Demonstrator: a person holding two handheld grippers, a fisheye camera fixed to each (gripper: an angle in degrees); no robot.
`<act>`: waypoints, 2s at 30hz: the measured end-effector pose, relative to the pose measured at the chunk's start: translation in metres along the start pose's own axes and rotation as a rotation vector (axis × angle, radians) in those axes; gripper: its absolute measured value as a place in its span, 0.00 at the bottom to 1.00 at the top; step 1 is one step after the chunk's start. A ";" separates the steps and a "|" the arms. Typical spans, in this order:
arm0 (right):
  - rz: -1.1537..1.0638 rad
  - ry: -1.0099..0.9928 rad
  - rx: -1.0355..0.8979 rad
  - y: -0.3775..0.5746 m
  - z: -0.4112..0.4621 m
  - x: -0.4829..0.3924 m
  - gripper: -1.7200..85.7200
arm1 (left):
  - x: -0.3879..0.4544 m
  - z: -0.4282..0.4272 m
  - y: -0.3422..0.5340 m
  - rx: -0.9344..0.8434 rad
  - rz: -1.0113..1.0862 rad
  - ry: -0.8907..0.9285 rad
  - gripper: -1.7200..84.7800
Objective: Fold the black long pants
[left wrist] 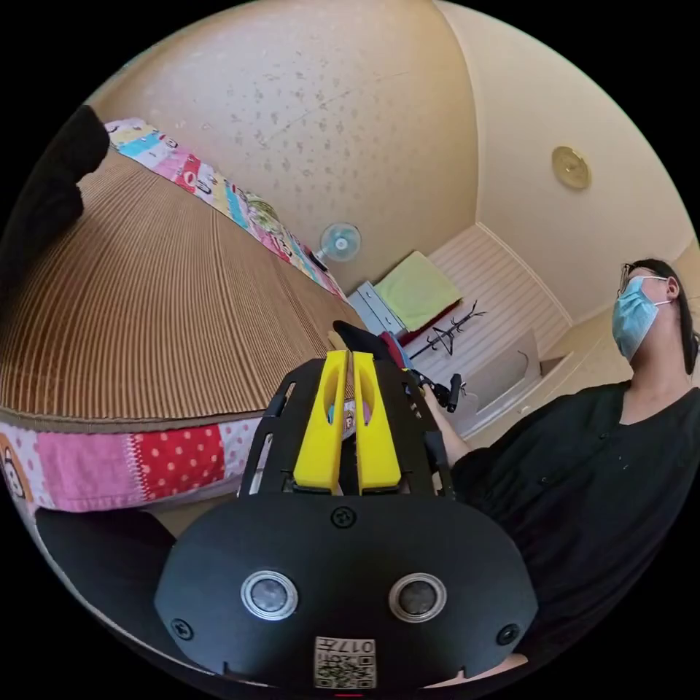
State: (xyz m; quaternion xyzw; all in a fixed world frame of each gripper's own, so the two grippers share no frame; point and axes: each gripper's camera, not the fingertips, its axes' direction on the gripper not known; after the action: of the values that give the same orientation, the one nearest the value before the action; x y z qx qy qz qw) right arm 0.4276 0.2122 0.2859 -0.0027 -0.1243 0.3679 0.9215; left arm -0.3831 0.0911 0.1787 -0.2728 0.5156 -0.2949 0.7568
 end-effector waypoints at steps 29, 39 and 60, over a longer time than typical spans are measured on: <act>-1.178 -0.910 -0.399 0.131 0.045 -0.416 0.08 | 0.022 0.024 0.018 0.097 -0.107 -0.051 0.01; -0.897 -1.059 -0.704 0.188 0.060 -0.296 0.08 | 0.013 0.057 0.007 0.032 -0.124 -0.095 0.01; -0.099 -1.012 -0.315 0.002 0.073 -0.177 0.07 | 0.092 0.164 -0.010 -0.115 -0.009 -0.254 0.05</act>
State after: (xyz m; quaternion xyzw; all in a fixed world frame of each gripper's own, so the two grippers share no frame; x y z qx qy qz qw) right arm 0.2859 0.0871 0.3166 0.0428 -0.6071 0.2561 0.7510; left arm -0.2028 0.0347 0.1813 -0.3529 0.4302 -0.2312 0.7980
